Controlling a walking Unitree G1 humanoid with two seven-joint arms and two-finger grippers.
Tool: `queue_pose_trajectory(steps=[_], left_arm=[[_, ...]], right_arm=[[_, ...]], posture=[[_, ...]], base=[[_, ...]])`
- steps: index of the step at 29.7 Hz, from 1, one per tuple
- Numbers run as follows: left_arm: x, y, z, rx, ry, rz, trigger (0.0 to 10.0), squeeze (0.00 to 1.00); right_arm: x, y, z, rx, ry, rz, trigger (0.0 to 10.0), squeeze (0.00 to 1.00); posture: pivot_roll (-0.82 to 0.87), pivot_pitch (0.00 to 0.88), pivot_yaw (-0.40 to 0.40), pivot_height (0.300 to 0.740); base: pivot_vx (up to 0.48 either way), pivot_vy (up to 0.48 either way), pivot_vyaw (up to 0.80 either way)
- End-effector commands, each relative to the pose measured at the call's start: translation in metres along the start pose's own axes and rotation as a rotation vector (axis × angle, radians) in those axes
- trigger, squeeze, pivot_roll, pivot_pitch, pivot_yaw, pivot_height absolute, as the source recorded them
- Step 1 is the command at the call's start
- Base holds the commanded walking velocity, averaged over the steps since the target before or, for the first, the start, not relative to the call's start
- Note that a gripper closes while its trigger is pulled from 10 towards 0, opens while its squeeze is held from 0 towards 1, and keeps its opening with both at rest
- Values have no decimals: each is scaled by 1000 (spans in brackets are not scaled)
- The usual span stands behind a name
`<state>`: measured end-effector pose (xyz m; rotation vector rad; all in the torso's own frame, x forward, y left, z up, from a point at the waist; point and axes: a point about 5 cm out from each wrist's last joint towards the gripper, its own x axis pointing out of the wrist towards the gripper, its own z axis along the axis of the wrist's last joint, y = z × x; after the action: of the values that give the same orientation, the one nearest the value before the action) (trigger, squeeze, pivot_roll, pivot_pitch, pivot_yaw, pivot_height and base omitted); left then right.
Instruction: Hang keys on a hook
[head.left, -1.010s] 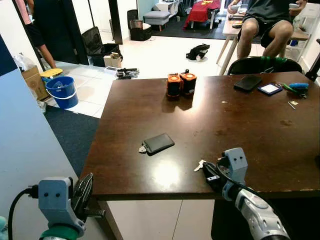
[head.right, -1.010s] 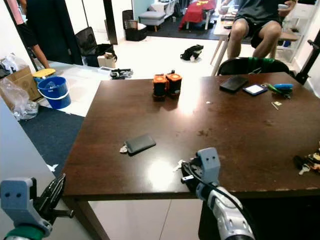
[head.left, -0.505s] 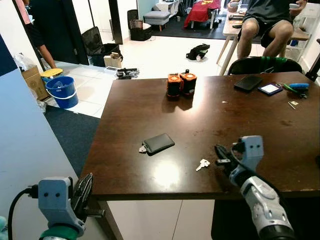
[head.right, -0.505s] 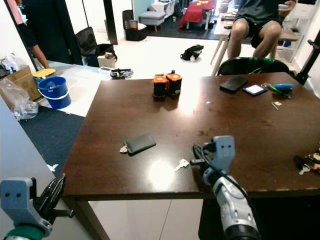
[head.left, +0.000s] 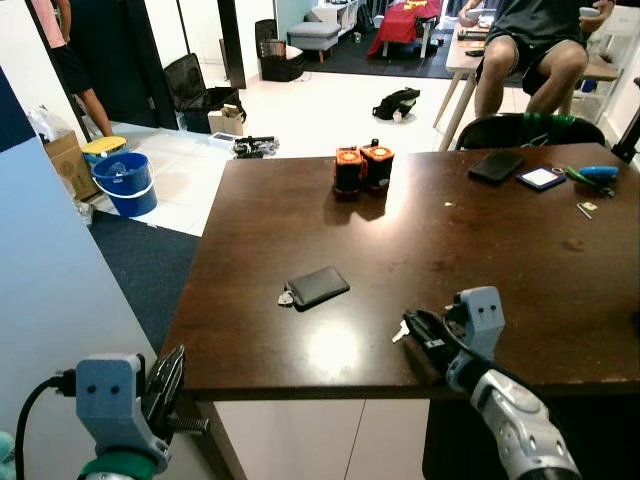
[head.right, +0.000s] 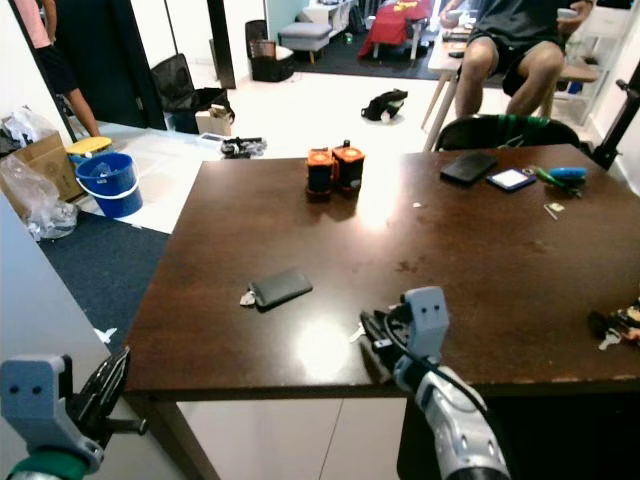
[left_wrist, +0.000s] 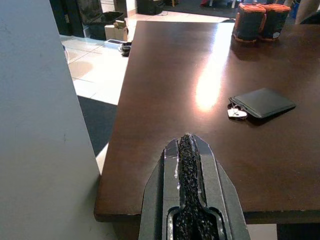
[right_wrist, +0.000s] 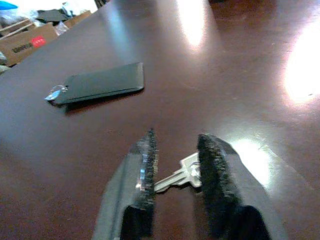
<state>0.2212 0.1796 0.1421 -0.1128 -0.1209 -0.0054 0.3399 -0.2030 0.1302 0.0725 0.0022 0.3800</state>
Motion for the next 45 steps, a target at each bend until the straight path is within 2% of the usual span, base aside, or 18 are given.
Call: queue_pose_trajectory(steps=[1,7,8,16,18,24,25,26,27,32,33,34,35,36,37,38,39,45], left_arm=[[-3,3,0,7,9,14,10000,0],[-3,2,-1,4,9,12,10000,0],[-3,2,-1,3,9,11,10000,0],[-4,2,-1,0,12,13,10000,0],[-4,1,-2,-1,14,11,10000,0],[-3,1,-2,-1,13,9,10000,0],[-3,1,-1,-1,12,9,10000,0],[-3,1,-1,-1,12,9,10000,0],[-3,1,-1,0,12,8,10000,0],[-4,1,-2,0,14,7,10000,0],[-4,1,-2,0,15,6,10000,0],[-4,1,-2,0,15,5,10000,0],[-4,1,-2,0,15,5,10000,0],[-5,1,-2,0,16,4,10000,0],[-5,1,-2,0,17,2,10000,0],[-5,1,-2,0,17,2,10000,0],[-5,1,-2,1,17,1,10000,0],[-5,1,-2,3,20,1,10000,0]], right_arm=[[-2,2,-4,19,12,13,10000,1000],[-5,2,-10,14,32,-6,10000,1000],[-5,2,-13,10,47,-8,10000,0],[-10,3,-23,34,97,-42,10000,0],[-9,2,-24,34,105,-62,0,0],[-9,2,-26,31,112,-70,0,0],[-9,2,-26,25,116,-71,4157,0],[-9,2,-26,25,116,-71,4157,0],[-8,2,-27,20,120,-72,10000,0],[-7,3,-27,14,124,-70,10000,0],[-7,3,-26,14,125,-69,6275,0],[-7,3,-26,13,127,-69,1294,0],[-7,3,-26,13,127,-69,1294,0],[-7,3,-26,13,131,-69,0,0],[-6,3,-27,18,142,-74,4392,0],[-6,3,-27,18,142,-74,4392,0],[-6,3,-27,18,155,-73,9529,0],[-7,4,-32,8,186,-62,10000,0]], posture=[[-40,77,150,740],[-40,77,150,740],[-42,78,149,740],[-43,80,147,740],[-43,80,147,740],[-46,78,149,740],[-46,78,149,740],[-46,78,149,740],[-46,78,149,740],[-44,73,150,740],[-44,73,150,740],[-43,70,151,740],[-43,70,151,740],[-43,70,151,740],[-43,70,151,740],[-43,70,151,740],[-43,70,151,740],[-43,70,151,740]], base=[[0,0,0],[0,0,0],[0,0,0],[0,0,0],[0,0,0],[0,0,0],[0,0,0],[0,0,0],[0,0,0],[0,0,0],[0,0,0],[0,0,0],[0,0,0],[0,0,0],[0,0,0],[0,0,0],[0,0,0],[0,0,0]])
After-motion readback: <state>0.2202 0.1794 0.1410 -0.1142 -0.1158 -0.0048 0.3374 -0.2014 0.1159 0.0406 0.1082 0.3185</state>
